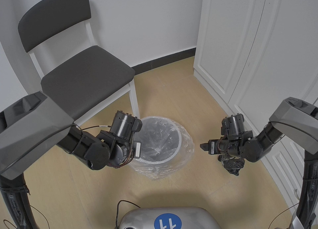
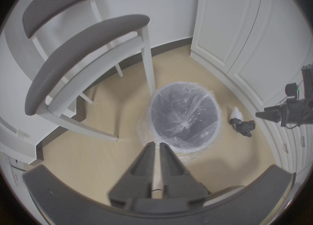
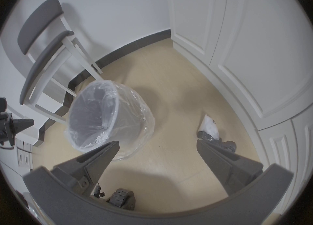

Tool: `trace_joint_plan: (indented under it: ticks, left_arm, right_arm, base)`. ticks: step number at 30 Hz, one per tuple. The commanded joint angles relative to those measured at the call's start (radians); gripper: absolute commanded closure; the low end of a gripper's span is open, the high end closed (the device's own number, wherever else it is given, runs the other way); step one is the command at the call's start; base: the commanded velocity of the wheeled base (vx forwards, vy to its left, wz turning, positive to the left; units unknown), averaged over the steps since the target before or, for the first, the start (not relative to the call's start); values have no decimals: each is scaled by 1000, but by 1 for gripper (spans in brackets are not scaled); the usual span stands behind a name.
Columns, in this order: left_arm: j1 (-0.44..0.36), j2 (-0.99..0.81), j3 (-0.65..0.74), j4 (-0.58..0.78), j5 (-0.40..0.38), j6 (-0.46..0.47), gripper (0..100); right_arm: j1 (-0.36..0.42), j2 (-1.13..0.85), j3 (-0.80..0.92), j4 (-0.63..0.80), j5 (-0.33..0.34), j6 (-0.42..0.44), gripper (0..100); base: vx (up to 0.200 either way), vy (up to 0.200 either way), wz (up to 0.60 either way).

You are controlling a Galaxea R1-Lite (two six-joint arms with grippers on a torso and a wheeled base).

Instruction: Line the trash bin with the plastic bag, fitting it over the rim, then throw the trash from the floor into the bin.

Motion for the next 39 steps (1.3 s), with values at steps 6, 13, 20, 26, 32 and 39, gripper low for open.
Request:
trace_joint_plan:
  ticks: [6,13,20,26,32,39]
  left_arm:
    - [-83,-294,278,-205,-6,-1,0]
    - [-87,-447,413,-219,-17,1,0]
    - [-133,-748,563,-239,-18,4,0]
    - [-69,-886,580,-218,-15,-1,0]
    - [-31,-931,652,-236,-9,4,0]
    - [3,-981,679,-274,-4,80,0]
  right_arm:
    - [-35,-313,446,-358,-22,-8,0]
    - [-53,-418,573,-481,24,-20,0]
    - [-64,-498,578,-320,13,-143,0]
    - [-119,-592,571,-209,-16,-218,0]
    - [-154,-800,535,50,-32,-257,0]
    - [-153,-1081,361,578,-22,-310,0]
  base:
    - [0,0,0]
    - [0,0,0]
    - [0,0,0]
    - [0,0,0]
    - [0,0,0]
    - [0,0,0]
